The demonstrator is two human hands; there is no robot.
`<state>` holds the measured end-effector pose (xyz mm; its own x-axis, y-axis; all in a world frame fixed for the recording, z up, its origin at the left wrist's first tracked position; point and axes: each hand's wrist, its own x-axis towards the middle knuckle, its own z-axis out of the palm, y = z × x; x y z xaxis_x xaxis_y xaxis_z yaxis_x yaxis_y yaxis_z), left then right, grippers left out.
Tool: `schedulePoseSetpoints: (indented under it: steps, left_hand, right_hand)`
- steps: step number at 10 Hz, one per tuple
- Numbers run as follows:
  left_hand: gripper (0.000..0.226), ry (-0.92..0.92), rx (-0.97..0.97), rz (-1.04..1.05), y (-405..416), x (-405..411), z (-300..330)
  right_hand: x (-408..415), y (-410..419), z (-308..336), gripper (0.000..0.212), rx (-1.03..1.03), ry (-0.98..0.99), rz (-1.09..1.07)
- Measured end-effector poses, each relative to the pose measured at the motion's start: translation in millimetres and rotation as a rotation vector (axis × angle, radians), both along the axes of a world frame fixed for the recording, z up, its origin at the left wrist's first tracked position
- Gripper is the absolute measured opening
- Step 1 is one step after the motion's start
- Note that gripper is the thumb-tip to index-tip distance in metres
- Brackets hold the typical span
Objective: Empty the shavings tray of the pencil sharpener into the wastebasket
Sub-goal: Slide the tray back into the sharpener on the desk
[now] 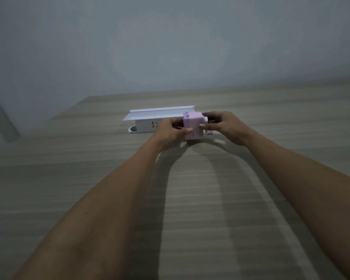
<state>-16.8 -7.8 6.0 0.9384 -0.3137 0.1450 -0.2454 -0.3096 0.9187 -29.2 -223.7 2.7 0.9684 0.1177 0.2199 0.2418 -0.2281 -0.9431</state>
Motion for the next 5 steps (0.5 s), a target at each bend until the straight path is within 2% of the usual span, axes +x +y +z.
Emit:
schedulePoseSetpoints:
  steps: [1, 5]
  left_hand:
    - [0.045, -0.007, -0.025, 0.042, -6, 12, -10]
    - [0.053, 0.043, -0.078, 0.104, -9, 40, -24]
  right_hand:
    - [11, -3, -6, 0.049, 0.006, -0.004, -0.025]
    - [31, 2, -26, 0.048, 0.049, -0.015, -0.061]
